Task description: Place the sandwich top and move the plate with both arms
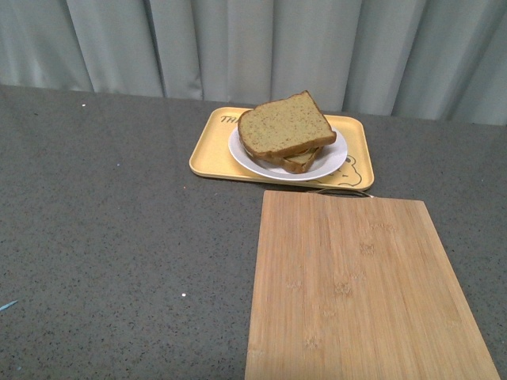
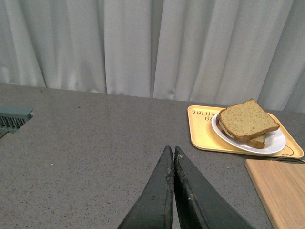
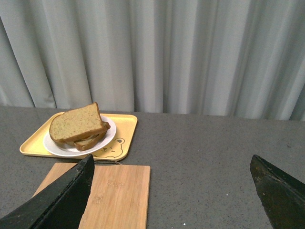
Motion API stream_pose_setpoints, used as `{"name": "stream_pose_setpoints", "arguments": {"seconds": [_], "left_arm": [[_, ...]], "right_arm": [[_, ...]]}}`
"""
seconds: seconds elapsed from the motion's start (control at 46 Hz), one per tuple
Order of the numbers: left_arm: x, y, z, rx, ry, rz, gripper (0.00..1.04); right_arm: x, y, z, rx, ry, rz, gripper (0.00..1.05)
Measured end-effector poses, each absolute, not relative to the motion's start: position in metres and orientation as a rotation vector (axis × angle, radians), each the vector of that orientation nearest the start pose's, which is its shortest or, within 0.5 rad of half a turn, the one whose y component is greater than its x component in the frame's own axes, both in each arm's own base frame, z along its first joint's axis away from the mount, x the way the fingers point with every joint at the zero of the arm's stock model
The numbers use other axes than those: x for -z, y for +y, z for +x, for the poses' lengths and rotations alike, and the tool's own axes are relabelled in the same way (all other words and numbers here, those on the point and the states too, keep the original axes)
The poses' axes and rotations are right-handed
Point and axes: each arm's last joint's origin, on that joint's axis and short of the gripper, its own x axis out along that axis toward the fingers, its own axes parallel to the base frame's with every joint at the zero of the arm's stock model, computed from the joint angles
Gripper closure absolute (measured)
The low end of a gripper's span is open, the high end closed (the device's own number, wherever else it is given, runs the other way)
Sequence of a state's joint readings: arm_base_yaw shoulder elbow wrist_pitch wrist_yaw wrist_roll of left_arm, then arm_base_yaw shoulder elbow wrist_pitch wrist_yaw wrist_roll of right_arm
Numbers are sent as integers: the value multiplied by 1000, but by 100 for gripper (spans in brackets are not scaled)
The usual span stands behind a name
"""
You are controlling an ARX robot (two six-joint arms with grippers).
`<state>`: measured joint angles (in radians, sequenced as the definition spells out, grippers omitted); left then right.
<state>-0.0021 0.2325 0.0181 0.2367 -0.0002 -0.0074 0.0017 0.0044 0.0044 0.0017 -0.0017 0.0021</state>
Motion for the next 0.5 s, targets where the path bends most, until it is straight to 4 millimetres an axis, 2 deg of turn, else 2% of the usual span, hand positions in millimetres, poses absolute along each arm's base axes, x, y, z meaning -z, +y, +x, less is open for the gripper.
{"name": "stream_pose_setpoints", "arguments": {"seconds": [0.435,0.5], "left_arm": [[-169,0,97,2,-15,-7,101],[-169,0,97,2,-15,-7,94]], "right_arm": [[-165,0,98,-4,-2,2,9],[-165,0,98,-4,-2,2,9]]}}
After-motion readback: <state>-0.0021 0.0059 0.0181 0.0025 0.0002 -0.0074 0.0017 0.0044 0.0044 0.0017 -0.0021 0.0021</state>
